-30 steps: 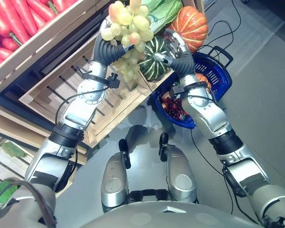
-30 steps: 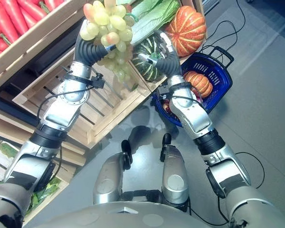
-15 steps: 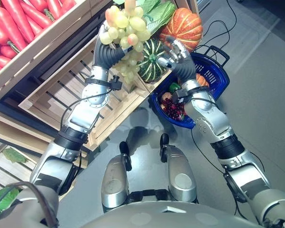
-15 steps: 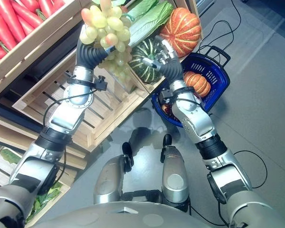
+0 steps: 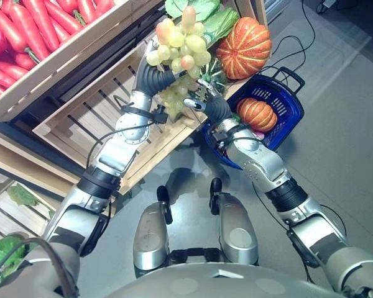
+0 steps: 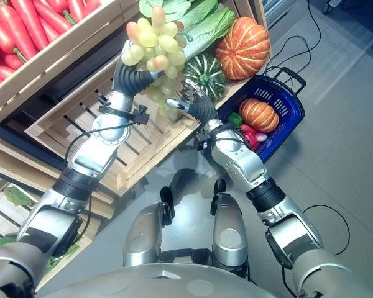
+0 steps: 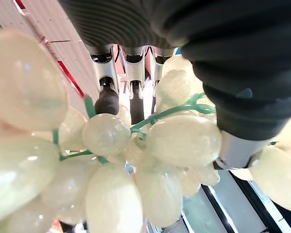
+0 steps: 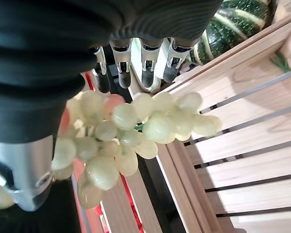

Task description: Pick up fruits and vegetables into the basket

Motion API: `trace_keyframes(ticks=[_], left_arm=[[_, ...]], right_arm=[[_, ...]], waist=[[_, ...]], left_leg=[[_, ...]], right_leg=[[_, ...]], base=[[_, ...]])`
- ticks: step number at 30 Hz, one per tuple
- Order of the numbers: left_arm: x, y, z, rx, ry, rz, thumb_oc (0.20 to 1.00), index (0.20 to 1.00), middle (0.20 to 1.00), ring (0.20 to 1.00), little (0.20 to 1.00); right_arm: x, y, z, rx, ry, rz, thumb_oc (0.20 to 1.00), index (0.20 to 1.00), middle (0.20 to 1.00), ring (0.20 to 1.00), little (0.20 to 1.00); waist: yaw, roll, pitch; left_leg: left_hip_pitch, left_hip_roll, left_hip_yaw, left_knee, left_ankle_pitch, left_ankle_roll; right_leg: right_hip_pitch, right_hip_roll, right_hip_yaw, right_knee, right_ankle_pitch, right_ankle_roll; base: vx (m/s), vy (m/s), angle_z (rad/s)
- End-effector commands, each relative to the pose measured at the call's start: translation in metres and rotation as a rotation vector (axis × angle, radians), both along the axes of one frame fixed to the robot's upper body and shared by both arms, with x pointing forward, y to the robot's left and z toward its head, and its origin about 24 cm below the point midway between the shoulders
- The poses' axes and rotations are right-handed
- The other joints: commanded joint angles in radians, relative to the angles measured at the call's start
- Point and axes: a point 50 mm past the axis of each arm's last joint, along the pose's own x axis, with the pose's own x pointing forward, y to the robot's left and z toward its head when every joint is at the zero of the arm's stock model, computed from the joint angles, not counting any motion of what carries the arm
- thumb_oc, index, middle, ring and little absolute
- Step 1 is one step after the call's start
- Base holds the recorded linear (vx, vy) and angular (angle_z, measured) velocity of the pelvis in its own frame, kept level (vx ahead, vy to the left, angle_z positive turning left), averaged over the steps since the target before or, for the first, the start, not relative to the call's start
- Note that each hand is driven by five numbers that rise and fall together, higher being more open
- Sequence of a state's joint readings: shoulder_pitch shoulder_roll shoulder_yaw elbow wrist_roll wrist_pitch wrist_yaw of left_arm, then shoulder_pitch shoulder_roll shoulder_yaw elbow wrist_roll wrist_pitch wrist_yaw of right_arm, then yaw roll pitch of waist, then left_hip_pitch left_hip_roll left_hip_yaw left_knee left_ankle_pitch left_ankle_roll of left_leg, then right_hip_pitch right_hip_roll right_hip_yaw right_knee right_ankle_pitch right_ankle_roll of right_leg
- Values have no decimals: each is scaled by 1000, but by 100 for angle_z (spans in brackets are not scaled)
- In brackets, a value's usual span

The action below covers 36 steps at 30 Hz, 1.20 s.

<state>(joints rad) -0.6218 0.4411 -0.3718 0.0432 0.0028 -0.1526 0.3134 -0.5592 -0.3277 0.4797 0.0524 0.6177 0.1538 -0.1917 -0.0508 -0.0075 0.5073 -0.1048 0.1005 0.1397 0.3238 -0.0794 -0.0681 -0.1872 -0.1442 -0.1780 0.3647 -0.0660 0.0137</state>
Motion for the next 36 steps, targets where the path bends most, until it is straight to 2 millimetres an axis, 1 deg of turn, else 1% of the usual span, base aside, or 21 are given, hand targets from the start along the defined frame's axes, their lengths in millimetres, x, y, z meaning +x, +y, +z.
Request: trace_keyframes(ticks=[1,3,6,8,11,16,20,24,30,33,34,35,36], left_arm=[[-25,-32,21,-8,-193,-130,200,200,200,200,200],[-26,-35,22,-6,-204,-130,200,200,200,200,200],[-26,-40,23,-2,-218,-123,200,200,200,200,200],[-26,-45,23,7,-229,-125,200,200,200,200,200],[-24,-51,20,0,-182,-150,200,200,200,200,200],[-27,-64,17,28,-166,-178,200,200,200,200,200],[-30,-71,17,35,-159,-215,200,200,200,200,200],[-30,-76,20,6,-122,-253,200,200,200,200,200],[-30,-83,21,-35,-57,-309,200,200,200,200,200],[-27,-85,18,-57,1,-312,200,200,200,200,200],[-26,-85,17,-60,7,-310,200,200,200,200,200],[-26,-85,17,-60,8,-310,200,200,200,200,200],[-26,-85,16,-62,11,-306,200,200,200,200,200]], right_arm=[[0,20,2,94,25,-18,1000,1000,1000,1000,1000],[4,18,1,92,35,-72,1000,1000,1000,1000,1000],[9,18,2,119,58,-94,1000,1000,1000,1000,1000],[12,20,7,169,72,-90,1000,1000,1000,1000,1000],[13,27,16,224,78,-64,1000,1000,1000,1000,1000],[16,32,28,234,55,-96,1000,1000,1000,1000,1000],[20,34,30,248,79,-108,1000,1000,1000,1000,1000],[21,36,34,276,84,-107,1000,1000,1000,1000,1000],[21,43,43,293,55,-95,1000,1000,1000,1000,1000],[19,46,58,302,-27,-75,1000,1000,1000,1000,1000],[19,45,61,290,-54,-81,652,652,652,652,652],[19,45,62,288,-65,-82,373,373,373,373,373],[19,45,67,282,-96,-69,200,200,200,200,200]], waist=[[15,-23,-125],[17,-24,-130],[19,-26,-131],[23,-28,-131],[29,-32,-130],[41,-41,-132],[49,-44,-129],[52,-42,-127],[54,-38,-118],[55,-37,-112],[54,-37,-112],[54,-37,-112],[55,-35,-111]], left_leg=[[13,-38,13,-25,-50,50],[20,-38,15,-31,-51,50],[26,-36,15,-35,-51,49],[28,-36,14,-34,-54,49],[29,-34,14,-31,-58,49],[25,-30,11,-21,-66,51],[25,-29,7,-20,-67,52],[23,-29,5,-23,-66,51],[14,-30,0,-19,-65,50],[7,-30,-2,-14,-65,50],[5,-31,-3,-13,-64,50],[4,-31,-4,-13,-64,49],[4,-31,-4,-13,-63,49]], right_leg=[[82,-32,17,-89,-15,76],[90,-33,16,-97,-14,78],[97,-31,16,-103,-11,79],[103,-31,14,-107,-11,79],[106,-32,13,-108,-10,81],[110,-33,9,-109,-9,82],[113,-33,7,-112,-6,81],[115,-33,3,-115,-5,82],[107,-36,2,-112,-5,82],[100,-37,2,-107,-3,84],[97,-38,2,-107,-2,85],[97,-39,2,-107,-2,85],[95,-38,2,-107,-2,84]], base=[[0,0,0],[0,0,0],[0,0,0],[0,0,0],[0,0,0],[3,-14,2],[0,-16,7],[-2,0,2],[-26,3,3],[-37,-1,3],[0,0,0],[0,0,0],[-31,12,2]])
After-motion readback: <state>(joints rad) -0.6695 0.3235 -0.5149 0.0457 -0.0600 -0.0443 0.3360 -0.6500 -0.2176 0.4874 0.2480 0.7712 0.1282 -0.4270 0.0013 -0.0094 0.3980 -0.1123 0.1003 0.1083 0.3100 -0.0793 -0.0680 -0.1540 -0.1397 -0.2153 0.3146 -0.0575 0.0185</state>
